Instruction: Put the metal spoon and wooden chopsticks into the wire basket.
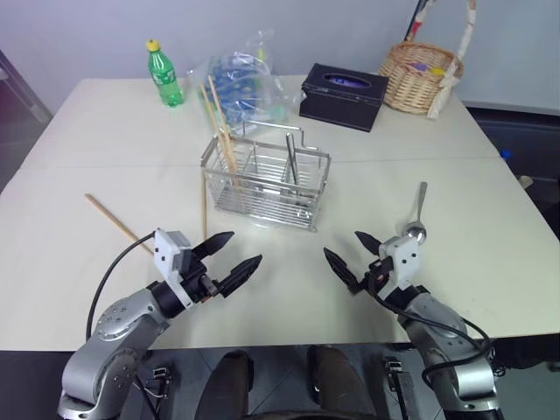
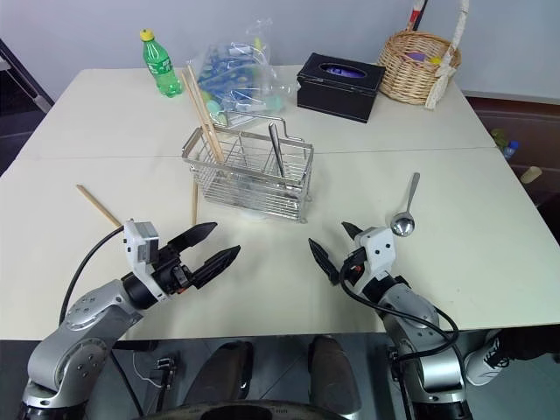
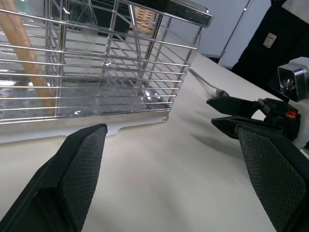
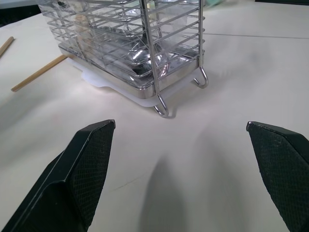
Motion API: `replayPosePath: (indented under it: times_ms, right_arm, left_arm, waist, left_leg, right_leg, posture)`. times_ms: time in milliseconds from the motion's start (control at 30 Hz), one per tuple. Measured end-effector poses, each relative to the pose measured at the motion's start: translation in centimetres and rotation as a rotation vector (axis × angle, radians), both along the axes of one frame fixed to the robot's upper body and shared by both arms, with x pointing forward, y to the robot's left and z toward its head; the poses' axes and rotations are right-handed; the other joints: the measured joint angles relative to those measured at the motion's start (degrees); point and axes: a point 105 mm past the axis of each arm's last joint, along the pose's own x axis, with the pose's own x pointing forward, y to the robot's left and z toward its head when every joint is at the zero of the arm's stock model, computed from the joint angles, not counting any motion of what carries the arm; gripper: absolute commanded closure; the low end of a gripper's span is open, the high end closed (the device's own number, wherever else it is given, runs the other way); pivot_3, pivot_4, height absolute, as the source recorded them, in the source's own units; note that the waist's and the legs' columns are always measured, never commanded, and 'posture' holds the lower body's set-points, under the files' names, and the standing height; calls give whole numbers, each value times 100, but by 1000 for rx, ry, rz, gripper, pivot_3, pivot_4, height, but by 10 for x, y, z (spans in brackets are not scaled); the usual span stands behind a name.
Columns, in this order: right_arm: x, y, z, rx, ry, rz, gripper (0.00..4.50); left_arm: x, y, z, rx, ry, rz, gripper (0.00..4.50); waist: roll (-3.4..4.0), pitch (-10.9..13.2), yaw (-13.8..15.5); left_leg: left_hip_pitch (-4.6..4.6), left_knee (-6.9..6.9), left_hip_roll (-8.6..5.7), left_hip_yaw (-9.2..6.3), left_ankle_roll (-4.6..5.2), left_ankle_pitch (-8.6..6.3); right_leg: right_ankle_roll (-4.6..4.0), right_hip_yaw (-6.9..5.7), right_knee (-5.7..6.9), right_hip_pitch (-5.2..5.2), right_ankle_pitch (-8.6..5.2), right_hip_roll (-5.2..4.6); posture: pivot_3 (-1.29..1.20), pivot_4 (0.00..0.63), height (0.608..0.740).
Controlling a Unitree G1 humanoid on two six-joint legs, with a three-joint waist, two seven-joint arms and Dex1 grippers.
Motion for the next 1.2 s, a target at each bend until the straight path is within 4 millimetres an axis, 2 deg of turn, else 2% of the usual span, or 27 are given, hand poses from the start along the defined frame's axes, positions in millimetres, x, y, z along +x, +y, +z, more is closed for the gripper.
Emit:
replayPosePath:
  times_ms: [400, 700, 800, 933, 1100, 1200]
  right_arm:
    - [1, 1, -1, 6, 4, -3, 0]
    - [2, 0, -2, 4, 7, -2, 0]
    - [7, -3, -1, -14, 0, -7, 0]
    - [11, -11, 0, -43, -8, -17, 0]
    - [16, -17, 3, -66, -17, -15, 0]
    - [17, -19, 4, -73, -21, -12, 0]
  left_arm:
    - [21, 6, -2, 9, 1, 0, 35]
    - [14, 12, -10, 11, 14, 5, 35]
    - [13, 17, -7, 35, -7, -2, 35]
    - [14, 30, 4, 86, -60, 3, 35]
    - [24, 46, 50, 142, -214, -39, 35]
    - [23, 44, 63, 134, -233, -111, 35]
  waist:
    - [0, 0, -8]
    - [0, 0, -4]
    - [0, 0, -7]
    - [0, 0, -3]
    - [0, 0, -4]
    - [1, 0, -20]
  left_leg:
    - [1, 0, 0, 0, 0, 0]
    - [1, 0, 0, 0, 0, 0]
    - [1, -1, 0, 0, 0, 0]
    - [0, -1, 0, 0, 0, 0]
    - [0, 0, 0, 1, 0, 0]
    - [1, -4, 0, 1, 1, -1]
  right_leg:
    - [0, 0, 1, 0, 0, 1]
    - [0, 0, 1, 0, 0, 0]
    - [0, 0, 1, 0, 0, 0]
    - [0, 0, 1, -1, 0, 0]
    - [0, 0, 0, 0, 0, 0]
    - [2, 0, 1, -1, 1, 1]
  posture:
    - [0, 150, 740]
    - [0, 150, 740]
    - [0, 150, 740]
    - [0, 150, 740]
    - [0, 150, 740]
    - [0, 150, 740]
